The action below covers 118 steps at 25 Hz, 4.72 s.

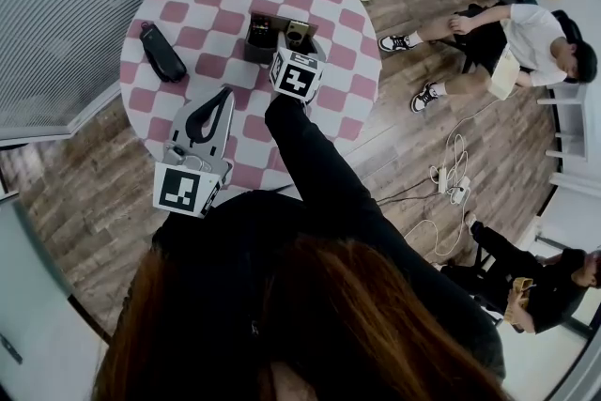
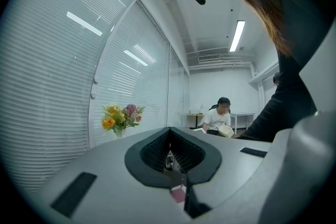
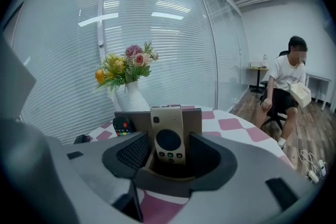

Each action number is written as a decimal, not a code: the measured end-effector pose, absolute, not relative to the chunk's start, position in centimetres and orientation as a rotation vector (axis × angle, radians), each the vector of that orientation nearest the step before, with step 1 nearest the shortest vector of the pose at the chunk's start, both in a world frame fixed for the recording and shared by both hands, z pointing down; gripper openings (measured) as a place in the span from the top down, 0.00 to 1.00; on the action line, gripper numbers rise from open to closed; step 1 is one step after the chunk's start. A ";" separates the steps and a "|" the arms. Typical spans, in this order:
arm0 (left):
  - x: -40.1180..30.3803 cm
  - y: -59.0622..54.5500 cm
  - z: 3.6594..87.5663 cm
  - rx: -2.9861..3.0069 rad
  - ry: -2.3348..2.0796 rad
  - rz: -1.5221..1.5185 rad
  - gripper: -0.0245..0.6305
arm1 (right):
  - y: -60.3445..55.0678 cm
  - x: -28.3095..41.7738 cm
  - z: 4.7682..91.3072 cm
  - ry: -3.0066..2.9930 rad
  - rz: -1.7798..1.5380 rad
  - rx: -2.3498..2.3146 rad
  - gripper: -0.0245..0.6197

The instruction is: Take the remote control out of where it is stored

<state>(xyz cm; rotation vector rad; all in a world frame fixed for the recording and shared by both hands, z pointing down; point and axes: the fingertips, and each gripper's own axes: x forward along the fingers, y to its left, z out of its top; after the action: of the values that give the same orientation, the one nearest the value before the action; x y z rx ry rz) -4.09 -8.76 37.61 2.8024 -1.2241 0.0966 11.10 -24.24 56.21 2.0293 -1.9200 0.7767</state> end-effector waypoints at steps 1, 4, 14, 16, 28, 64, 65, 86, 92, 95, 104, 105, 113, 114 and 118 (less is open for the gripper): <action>-4.2 -8.8 37.6 2.799 -1.229 0.097 0.95 | -24.3 11.2 56.2 -1.912 0.781 2.045 0.60; -4.6 -9.0 37.7 2.793 -1.242 0.096 0.95 | -24.4 11.4 56.2 -1.892 0.770 2.072 0.60; -5.2 -9.1 37.9 2.775 -1.261 0.096 0.95 | -24.3 11.5 56.2 -1.902 0.757 2.051 0.66; -5.1 -9.1 37.9 2.777 -1.257 0.093 0.95 | -24.3 11.6 56.2 -1.910 0.756 2.053 0.67; -5.1 -9.2 37.7 2.786 -1.261 0.077 0.95 | -24.3 12.5 51.8 -2.035 0.622 2.067 0.67; -4.4 -8.0 37.0 2.804 -1.246 0.043 0.95 | -16.4 10.9 41.3 -2.356 0.377 1.922 0.67; -4.4 -8.0 37.0 2.805 -1.246 0.042 0.95 | -16.1 10.8 41.1 -2.363 0.372 1.917 0.67; -4.1 -7.9 36.8 2.813 -1.238 0.033 0.95 | -9.6 10.4 39.3 -2.447 0.373 1.825 0.67; -4.5 -8.0 36.7 2.809 -1.250 0.029 0.95 | -7.7 10.2 40.7 -2.429 0.421 1.750 0.67; -5.0 -8.2 36.6 2.800 -1.268 0.025 0.95 | -6.4 9.8 42.6 -2.412 0.486 1.686 0.67; -4.9 -8.2 36.7 2.799 -1.260 0.029 0.95 | -2.8 10.1 50.2 -2.247 0.606 1.470 0.67; -4.9 -8.3 36.7 2.798 -1.260 0.029 0.95 | -2.5 10.0 50.9 -2.232 0.610 1.450 0.67; -4.9 -8.4 36.9 2.794 -1.261 0.033 0.95 | -1.2 10.2 53.9 -2.172 0.749 1.397 0.67; -4.9 -8.3 36.9 2.793 -1.261 0.034 0.95 | -1.1 10.2 54.3 -2.163 0.765 1.389 0.67; -5.0 -8.3 36.8 2.793 -1.261 0.034 0.95 | -0.9 10.1 55.6 -2.129 0.805 1.361 0.67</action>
<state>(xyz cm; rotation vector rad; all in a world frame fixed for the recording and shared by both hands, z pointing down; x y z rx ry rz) -4.98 -8.34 36.82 2.7929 -1.2605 0.0341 10.12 -0.94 55.61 1.3608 -2.1285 0.8054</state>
